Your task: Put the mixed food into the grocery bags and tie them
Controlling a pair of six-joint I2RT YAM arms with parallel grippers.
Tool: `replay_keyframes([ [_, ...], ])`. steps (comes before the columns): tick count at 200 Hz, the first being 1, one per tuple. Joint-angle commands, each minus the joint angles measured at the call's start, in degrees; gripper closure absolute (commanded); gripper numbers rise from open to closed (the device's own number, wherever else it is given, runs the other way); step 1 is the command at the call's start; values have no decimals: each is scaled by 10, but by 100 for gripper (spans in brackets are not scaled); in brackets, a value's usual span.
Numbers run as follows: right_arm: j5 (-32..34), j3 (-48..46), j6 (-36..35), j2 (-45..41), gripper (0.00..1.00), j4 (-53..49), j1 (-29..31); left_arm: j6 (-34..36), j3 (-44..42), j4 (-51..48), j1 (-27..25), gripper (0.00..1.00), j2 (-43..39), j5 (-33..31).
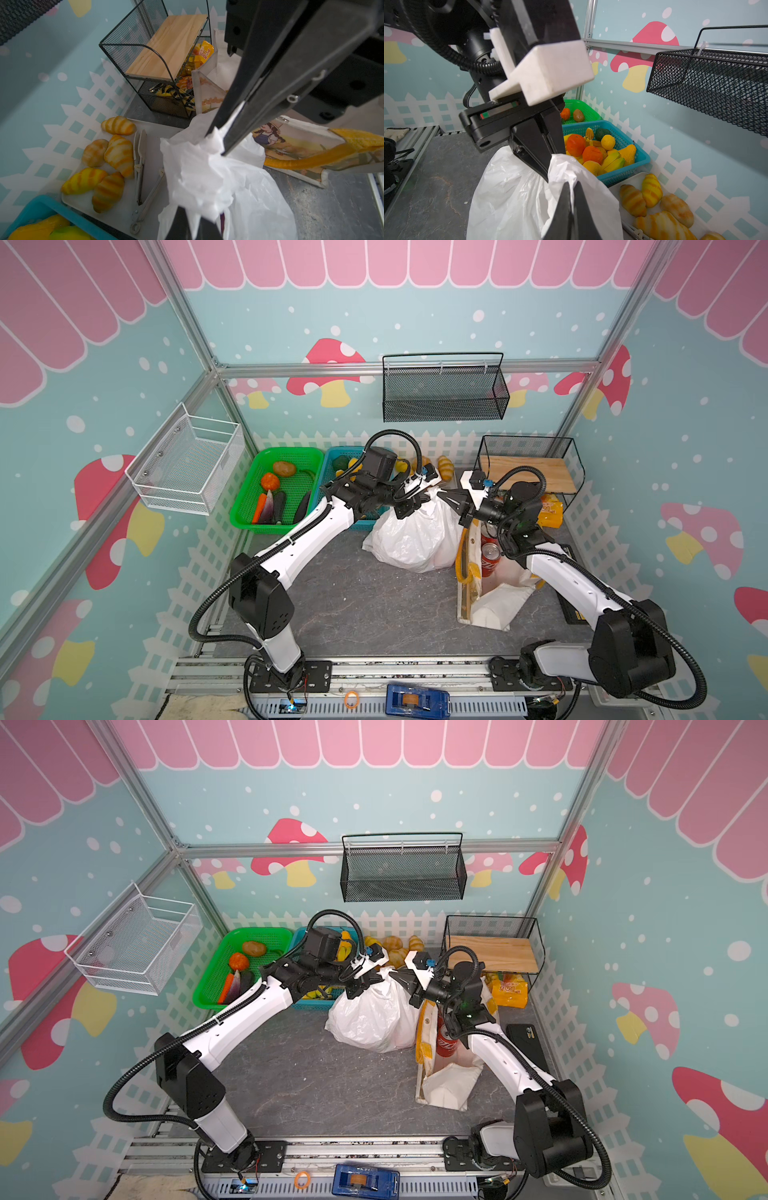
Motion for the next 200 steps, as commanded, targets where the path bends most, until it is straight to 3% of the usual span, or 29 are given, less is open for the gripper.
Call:
replay_keyframes([
  [1,21,-22,-80,-40,70,8,-3,67,-22,12,-2,100,-17,9],
  [24,25,-40,-162,-58,52,-8,-2,100,-38,30,-5,100,-31,7],
  [34,20,-43,-176,-59,39,-7,-2,115,-41,31,-6,100,-32,4],
  [66,-4,-38,-190,-42,28,-5,-1,145,-48,33,-16,100,-35,-3],
  [123,-10,-38,-212,-9,33,-10,1,163,-60,48,-17,100,-48,1],
  [200,-2,-22,-230,22,62,-31,11,174,-64,47,-20,100,-50,-9],
])
